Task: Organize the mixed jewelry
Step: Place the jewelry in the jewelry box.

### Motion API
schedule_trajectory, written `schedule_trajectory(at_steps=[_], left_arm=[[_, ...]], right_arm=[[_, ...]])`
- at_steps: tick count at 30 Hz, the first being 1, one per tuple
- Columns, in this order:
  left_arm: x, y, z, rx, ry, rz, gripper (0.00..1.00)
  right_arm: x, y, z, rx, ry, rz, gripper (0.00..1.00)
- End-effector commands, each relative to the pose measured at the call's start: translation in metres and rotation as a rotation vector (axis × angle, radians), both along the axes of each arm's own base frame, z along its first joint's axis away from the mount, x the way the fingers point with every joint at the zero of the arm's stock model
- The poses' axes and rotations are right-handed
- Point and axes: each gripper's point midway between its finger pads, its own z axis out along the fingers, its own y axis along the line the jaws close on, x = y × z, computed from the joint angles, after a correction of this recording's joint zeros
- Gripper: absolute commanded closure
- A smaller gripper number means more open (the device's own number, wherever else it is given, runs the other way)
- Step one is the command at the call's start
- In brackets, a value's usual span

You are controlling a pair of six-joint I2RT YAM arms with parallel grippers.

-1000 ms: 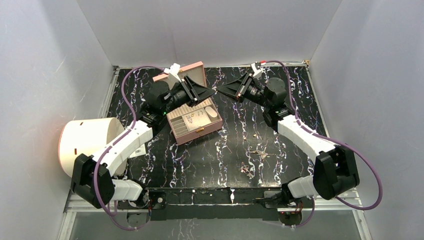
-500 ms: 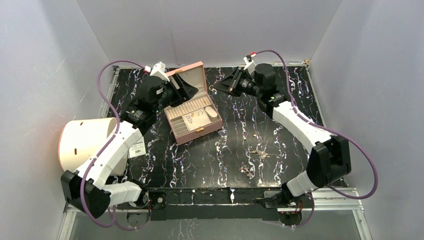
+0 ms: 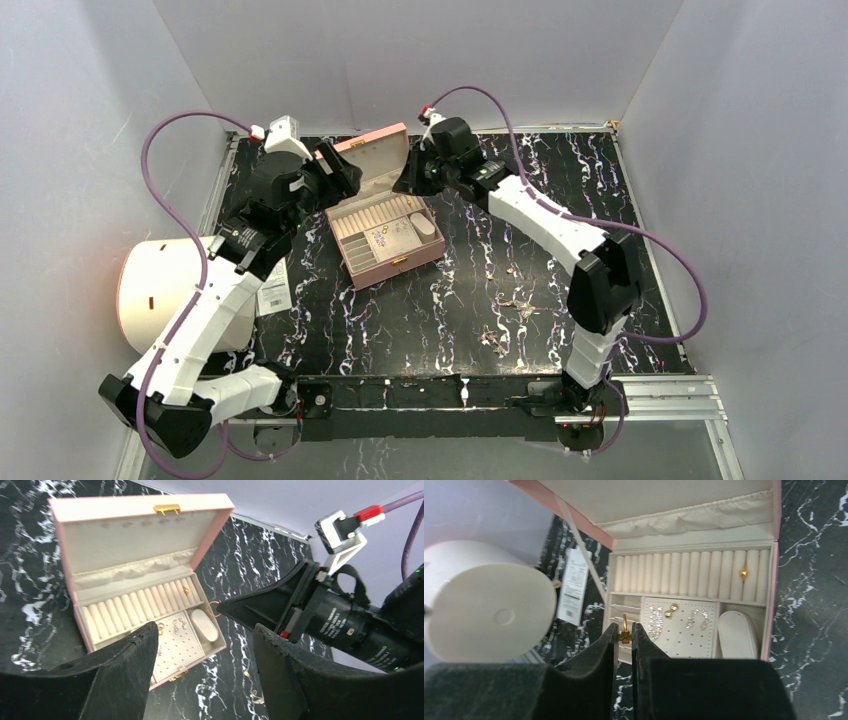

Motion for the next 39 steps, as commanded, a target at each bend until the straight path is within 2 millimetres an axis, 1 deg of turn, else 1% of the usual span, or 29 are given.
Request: schedule_trajectory(at_steps=[1, 5, 10, 15, 25, 30, 36, 39], left_arm=[[-0.003, 0.029, 0.023, 0.082, -0.065, 0.09, 0.33], [-0.004, 0.032, 0.019, 0.103, -0.06, 0.096, 0.32], [-0.001, 0.04, 0.011, 0.136, -0.043, 0.137, 0.29], [0.004, 0.04, 0.006, 0.15, -0.028, 0.151, 0.28], [0.009, 0.047, 0.002, 0.181, -0.02, 0.191, 0.27], [0.009, 0.05, 0.0, 0.195, -0.016, 0.206, 0.27], [0.012, 0.047, -0.004, 0.195, -0.009, 0.203, 0.27], [0.012, 0.045, -0.005, 0.195, -0.004, 0.198, 0.27]], right_arm=[[0.016, 0.001, -0.004, -0.147, -0.097, -0.033, 0.83], [0.028, 0.008, -0.03, -0.248, -0.097, -0.056, 0.83], [0.038, 0.018, -0.048, -0.285, -0.101, -0.026, 0.83], [0.043, 0.025, -0.068, -0.312, -0.089, 0.004, 0.83], [0.054, 0.031, -0.091, -0.347, -0.085, 0.014, 0.83], [0.058, 0.028, -0.098, -0.37, -0.089, -0.012, 0.83], [0.067, 0.022, -0.104, -0.403, -0.111, -0.049, 0.83], [0.068, 0.023, -0.107, -0.409, -0.119, -0.044, 0.83]])
